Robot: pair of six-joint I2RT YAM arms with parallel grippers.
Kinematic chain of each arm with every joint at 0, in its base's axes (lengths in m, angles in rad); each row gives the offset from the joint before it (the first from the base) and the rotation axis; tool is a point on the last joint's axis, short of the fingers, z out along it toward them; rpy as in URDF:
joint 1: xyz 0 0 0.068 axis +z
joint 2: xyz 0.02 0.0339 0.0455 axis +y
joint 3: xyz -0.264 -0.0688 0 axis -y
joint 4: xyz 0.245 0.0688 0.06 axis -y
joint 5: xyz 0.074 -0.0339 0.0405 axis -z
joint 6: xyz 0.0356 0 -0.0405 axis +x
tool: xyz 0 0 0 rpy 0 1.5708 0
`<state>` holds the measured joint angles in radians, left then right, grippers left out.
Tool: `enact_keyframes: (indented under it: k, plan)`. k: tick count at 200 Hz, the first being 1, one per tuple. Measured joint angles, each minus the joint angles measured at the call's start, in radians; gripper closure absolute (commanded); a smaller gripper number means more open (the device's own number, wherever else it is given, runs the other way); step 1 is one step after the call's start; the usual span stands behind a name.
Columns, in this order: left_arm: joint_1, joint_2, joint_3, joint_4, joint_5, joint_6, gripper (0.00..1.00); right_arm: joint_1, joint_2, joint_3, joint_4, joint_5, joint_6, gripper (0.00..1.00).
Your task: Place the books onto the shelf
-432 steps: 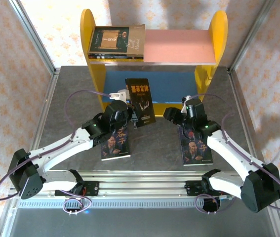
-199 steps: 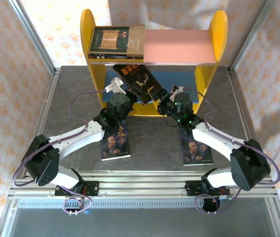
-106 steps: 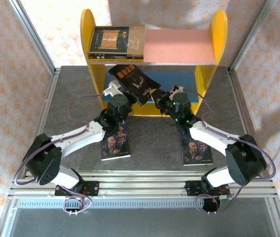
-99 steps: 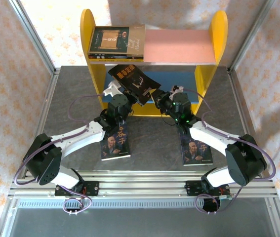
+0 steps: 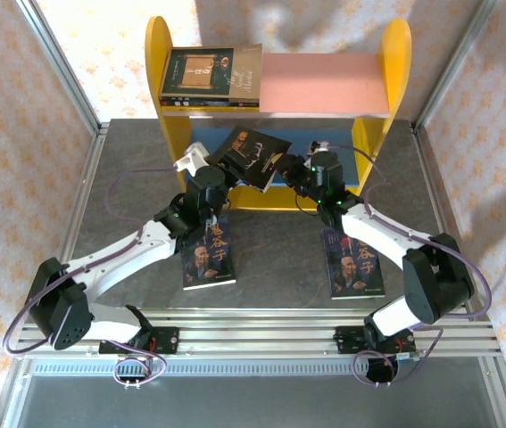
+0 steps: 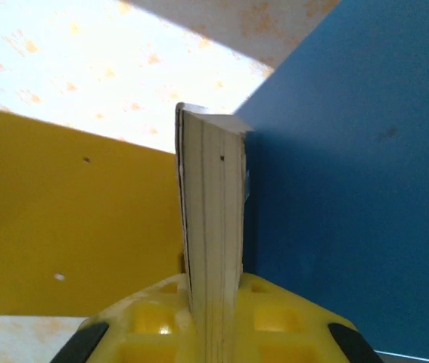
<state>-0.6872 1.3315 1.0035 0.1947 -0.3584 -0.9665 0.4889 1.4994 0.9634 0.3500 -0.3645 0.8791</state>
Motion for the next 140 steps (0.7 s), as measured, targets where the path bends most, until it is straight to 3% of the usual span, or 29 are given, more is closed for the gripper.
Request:
enact_keyframes:
  k: [87, 140]
  plan:
    - [0.000, -0.161, 0.005, -0.293, -0.054, 0.130, 0.45, -0.087, 0.257, 0.303, -0.222, -0.292, -0.271, 0.97]
    - [0.000, -0.291, -0.053, -0.395, -0.072, 0.158, 0.45, -0.098, 0.345, 0.415, -0.320, -0.394, -0.393, 0.96]
